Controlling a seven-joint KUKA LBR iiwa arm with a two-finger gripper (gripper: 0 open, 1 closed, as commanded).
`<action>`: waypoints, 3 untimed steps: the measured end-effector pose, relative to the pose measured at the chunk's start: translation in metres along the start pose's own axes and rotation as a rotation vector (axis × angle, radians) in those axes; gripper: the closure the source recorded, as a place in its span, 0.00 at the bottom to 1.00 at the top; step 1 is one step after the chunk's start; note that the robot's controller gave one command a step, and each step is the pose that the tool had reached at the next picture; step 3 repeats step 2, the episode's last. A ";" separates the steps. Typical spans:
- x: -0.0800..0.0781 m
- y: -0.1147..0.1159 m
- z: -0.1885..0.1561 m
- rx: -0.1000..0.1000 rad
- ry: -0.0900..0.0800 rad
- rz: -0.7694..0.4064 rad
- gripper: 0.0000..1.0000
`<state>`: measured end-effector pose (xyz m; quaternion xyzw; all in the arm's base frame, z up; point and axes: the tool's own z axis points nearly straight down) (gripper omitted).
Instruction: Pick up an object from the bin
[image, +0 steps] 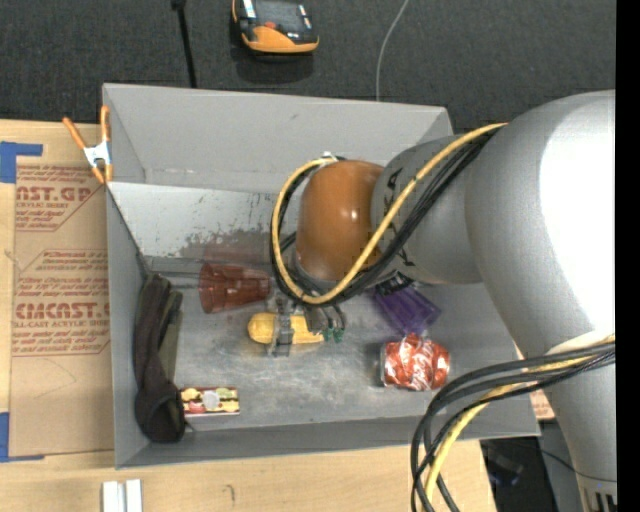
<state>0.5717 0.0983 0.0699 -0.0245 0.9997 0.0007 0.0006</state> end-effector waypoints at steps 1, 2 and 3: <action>0.000 0.000 0.000 0.000 0.000 0.000 1.00; -0.020 0.010 -0.177 0.000 -0.009 -0.035 1.00; -0.020 0.010 -0.177 0.000 -0.009 -0.035 1.00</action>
Offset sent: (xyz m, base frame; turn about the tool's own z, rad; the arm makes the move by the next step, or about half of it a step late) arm 0.0168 0.0102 0.1738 -0.0359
